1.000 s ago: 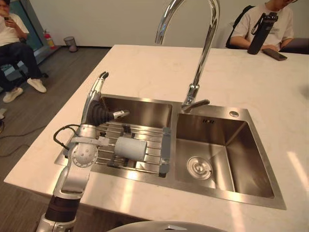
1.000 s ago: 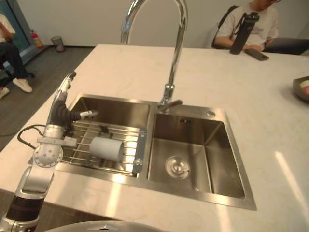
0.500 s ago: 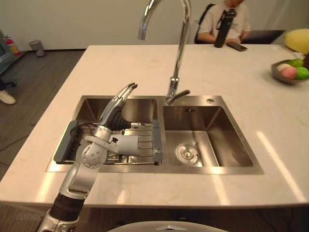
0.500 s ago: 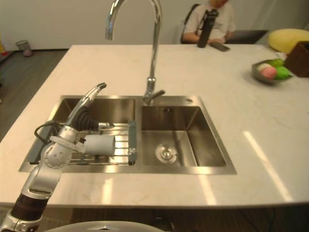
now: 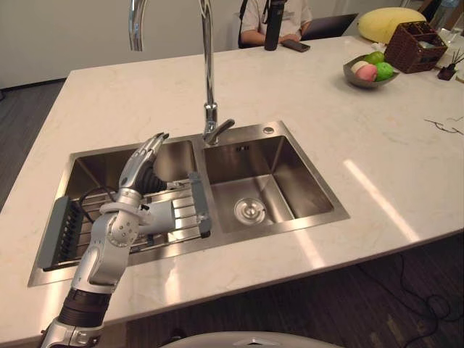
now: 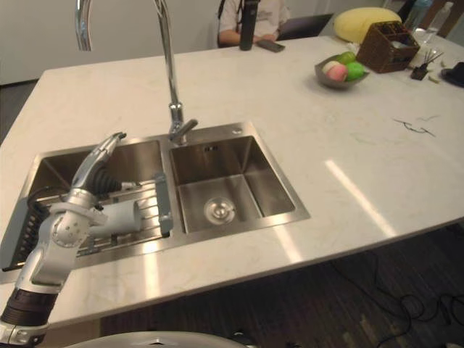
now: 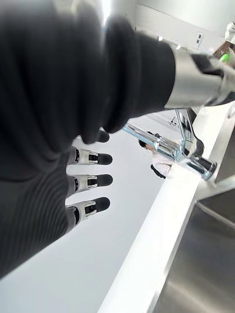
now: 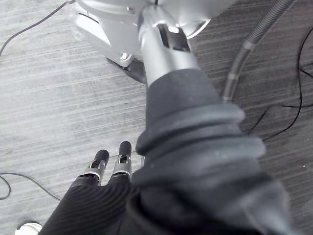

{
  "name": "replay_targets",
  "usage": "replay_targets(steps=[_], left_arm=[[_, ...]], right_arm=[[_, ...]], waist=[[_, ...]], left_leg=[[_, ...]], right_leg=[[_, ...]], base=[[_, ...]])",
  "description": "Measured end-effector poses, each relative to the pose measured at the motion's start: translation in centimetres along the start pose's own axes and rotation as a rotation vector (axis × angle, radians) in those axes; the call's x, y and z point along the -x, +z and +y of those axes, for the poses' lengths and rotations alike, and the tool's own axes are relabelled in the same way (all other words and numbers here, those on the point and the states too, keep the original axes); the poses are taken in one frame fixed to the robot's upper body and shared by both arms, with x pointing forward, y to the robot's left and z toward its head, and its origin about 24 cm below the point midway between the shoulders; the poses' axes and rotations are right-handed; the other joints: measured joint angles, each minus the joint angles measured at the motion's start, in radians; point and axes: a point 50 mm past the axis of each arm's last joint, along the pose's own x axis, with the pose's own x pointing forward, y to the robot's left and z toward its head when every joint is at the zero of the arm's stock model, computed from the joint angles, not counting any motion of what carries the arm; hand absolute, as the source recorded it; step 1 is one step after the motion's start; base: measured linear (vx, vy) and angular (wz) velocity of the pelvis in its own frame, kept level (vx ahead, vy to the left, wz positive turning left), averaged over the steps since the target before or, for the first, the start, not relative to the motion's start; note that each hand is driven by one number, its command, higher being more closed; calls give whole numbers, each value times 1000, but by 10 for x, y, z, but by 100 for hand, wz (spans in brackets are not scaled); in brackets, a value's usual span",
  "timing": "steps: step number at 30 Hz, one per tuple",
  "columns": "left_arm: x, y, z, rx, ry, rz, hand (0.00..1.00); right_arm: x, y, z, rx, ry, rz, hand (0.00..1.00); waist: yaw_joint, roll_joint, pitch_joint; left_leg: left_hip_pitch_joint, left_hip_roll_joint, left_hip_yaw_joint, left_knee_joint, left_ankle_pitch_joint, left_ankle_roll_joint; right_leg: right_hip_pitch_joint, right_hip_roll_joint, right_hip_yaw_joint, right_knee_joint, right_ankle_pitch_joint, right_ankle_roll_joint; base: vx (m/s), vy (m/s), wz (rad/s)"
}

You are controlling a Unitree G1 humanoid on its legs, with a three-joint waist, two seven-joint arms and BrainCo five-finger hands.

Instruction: Walk over to the sink, pick up the cup, carry it to the dishwasher, place the cup inside the dishwasher, then close the dishwasher door

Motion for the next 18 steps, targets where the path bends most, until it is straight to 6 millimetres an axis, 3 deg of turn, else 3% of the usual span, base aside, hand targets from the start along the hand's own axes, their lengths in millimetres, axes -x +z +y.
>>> replay_targets(steps=[12,18], left_arm=[[3,-14,-8,-25,-49,56,0],[4,-20,3,-57,-23,55,0]], right_arm=[[0,-1,0,0,2,17,0],[0,2,0,3,-4,11,0]], waist=[[21,-9,6],[36,-8,6]], left_leg=[[-20,-25,-37,0,6,10],[-39,-33,-66,0,11,18]], right_leg=[[8,-20,-35,0,7,7],[9,-26,-60,-3,8,10]], base=[[15,24,9],[-3,18,14]])
